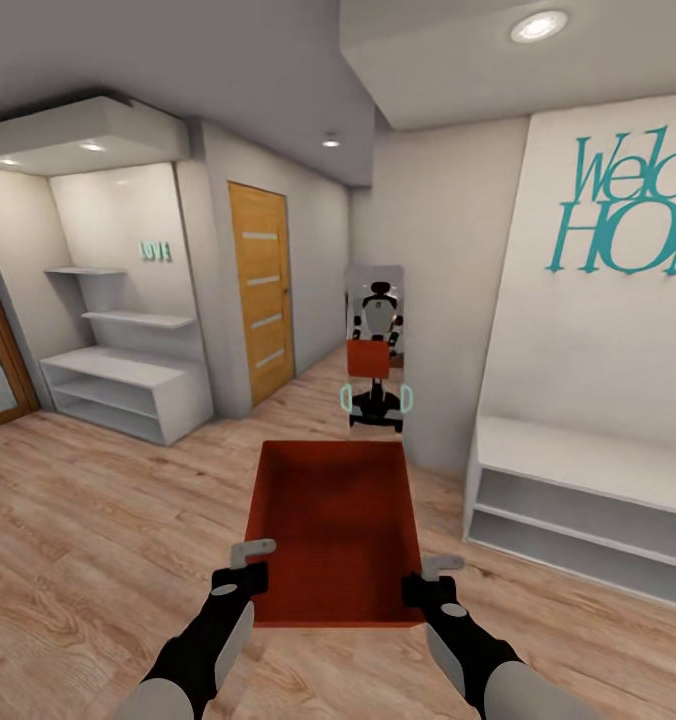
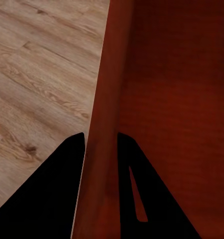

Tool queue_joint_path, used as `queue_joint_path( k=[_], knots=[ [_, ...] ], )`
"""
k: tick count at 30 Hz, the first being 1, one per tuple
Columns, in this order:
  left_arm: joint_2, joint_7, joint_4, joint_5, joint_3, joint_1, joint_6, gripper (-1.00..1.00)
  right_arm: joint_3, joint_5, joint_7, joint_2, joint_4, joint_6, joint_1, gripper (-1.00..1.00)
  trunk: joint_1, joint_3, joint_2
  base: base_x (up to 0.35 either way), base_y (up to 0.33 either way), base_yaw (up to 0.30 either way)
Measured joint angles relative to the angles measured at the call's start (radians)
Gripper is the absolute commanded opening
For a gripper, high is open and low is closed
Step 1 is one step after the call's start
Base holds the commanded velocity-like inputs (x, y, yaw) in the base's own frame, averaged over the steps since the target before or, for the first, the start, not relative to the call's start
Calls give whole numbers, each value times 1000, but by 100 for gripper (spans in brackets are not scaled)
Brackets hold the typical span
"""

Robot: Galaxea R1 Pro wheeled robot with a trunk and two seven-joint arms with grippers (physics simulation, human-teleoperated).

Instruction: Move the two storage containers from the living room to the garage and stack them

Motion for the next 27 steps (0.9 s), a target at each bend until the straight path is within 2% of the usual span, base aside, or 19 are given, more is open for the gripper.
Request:
queue_joint_path(
  k=[14, 27],
  knots=[
    [-1, 0, -1, -2, 2, 1, 0, -100, -1, 1, 2, -1, 0, 0, 0, -100, 0, 0, 0, 322, 0, 16],
    [1, 0, -1, 1, -1, 0, 0, -100, -1, 1, -1, 1, 0, -1, 0, -100, 0, 0, 0, 322, 0, 247]
  ],
)
